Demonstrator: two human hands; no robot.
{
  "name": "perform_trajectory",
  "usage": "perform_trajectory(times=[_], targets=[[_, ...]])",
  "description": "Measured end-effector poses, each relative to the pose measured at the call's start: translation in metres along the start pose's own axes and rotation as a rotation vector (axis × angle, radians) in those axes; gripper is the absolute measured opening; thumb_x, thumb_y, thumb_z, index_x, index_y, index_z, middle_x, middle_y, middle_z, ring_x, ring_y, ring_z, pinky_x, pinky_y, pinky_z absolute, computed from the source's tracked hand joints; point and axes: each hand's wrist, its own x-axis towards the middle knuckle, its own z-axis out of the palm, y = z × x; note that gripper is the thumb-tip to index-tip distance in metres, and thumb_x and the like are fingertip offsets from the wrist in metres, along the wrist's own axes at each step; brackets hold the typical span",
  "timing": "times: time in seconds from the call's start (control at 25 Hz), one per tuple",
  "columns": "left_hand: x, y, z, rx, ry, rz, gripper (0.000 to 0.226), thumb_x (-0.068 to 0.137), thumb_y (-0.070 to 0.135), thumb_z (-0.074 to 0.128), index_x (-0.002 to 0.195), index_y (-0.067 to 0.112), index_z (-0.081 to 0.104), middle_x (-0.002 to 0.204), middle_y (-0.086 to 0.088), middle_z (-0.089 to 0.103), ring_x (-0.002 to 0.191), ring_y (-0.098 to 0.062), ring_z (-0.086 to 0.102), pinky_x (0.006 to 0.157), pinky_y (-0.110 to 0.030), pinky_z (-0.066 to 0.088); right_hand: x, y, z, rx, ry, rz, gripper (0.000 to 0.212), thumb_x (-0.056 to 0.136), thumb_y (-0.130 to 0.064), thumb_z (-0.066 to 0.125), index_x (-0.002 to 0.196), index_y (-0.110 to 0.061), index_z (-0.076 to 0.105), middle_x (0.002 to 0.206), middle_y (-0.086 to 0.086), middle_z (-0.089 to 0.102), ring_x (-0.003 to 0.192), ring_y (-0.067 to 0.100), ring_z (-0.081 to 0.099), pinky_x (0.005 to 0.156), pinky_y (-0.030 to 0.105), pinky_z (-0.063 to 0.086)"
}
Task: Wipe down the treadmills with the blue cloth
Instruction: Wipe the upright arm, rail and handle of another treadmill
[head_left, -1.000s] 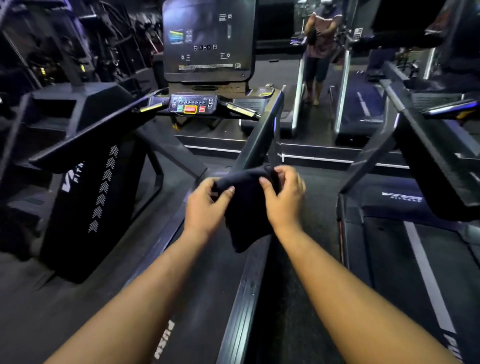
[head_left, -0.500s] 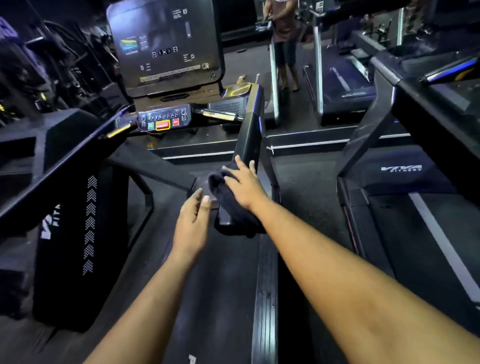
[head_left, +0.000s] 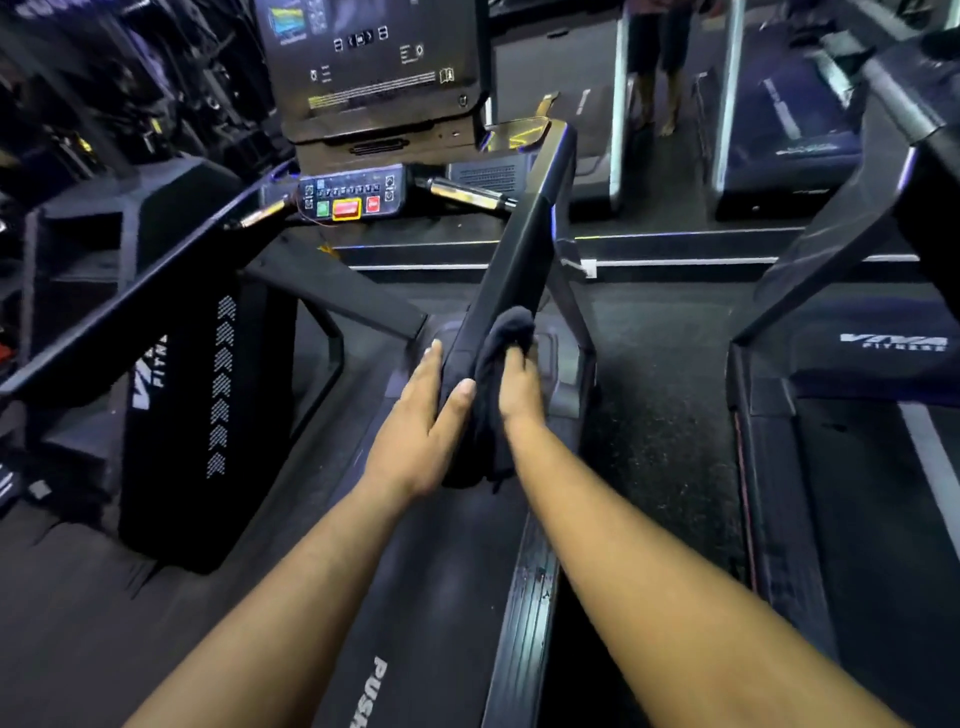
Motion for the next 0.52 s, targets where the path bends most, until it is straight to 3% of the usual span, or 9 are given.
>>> perform_trajectory(times=[0.12, 0.2, 0.36, 0.44, 0.52], targets=[[-0.002, -0.004, -0.001, -0.027, 0.043, 0.027, 0.088, 0.091, 0.074, 0.026, 0.158, 0.023, 0.001, 0.165, 0.01, 0.006, 0.15, -0.002, 0.009, 0.121, -0.024, 0.012, -0.057, 0.007, 0.004, -0.149, -0.086, -0.242, 0.077, 0.091, -0.053, 0.045, 0.158, -0.028, 0.016, 0.167, 0.0, 0.0, 0.153, 0.017, 0.002, 0.122, 0.036, 0.006], [-0.001, -0.004, 0.0, -0.013, 0.058, 0.02, 0.097, 0.085, 0.081, 0.021, 0.158, 0.022, -0.004, 0.16, 0.017, 0.001, 0.15, -0.001, 0.008, 0.122, -0.028, 0.012, -0.058, 0.007, 0.0, -0.323, -0.185, -0.399, 0.065, 0.097, -0.039, 0.049, 0.156, -0.032, 0.022, 0.167, -0.004, -0.011, 0.153, 0.022, -0.01, 0.12, 0.047, 0.007], [-0.002, 0.0, 0.002, 0.124, 0.028, -0.04, 0.083, 0.093, 0.069, 0.023, 0.157, 0.026, -0.006, 0.164, 0.016, -0.007, 0.151, -0.002, 0.001, 0.124, -0.047, 0.007, 0.032, -0.047, 0.002, -0.713, -0.242, -0.471, 0.045, 0.094, -0.036, 0.046, 0.138, -0.038, 0.054, 0.166, -0.013, 0.011, 0.153, 0.023, -0.011, 0.116, 0.066, 0.017], [-0.003, 0.001, 0.002, 0.149, 0.033, -0.065, 0.083, 0.093, 0.07, 0.023, 0.157, 0.028, -0.009, 0.165, 0.016, -0.01, 0.151, -0.002, -0.002, 0.124, -0.045, 0.001, 0.041, -0.057, 0.003, -0.751, -0.236, -0.481, 0.041, 0.093, -0.039, 0.046, 0.131, -0.038, 0.06, 0.164, -0.013, 0.02, 0.154, 0.021, -0.007, 0.116, 0.066, 0.017], [-0.004, -0.001, 0.003, 0.134, 0.066, -0.066, 0.087, 0.09, 0.073, 0.021, 0.156, 0.027, -0.012, 0.163, 0.017, -0.015, 0.15, 0.0, -0.005, 0.124, -0.045, -0.002, 0.011, -0.037, -0.001, -0.632, -0.223, -0.554, 0.053, 0.087, -0.044, 0.04, 0.134, -0.03, 0.059, 0.163, -0.008, 0.026, 0.154, 0.023, -0.002, 0.117, 0.062, 0.019]])
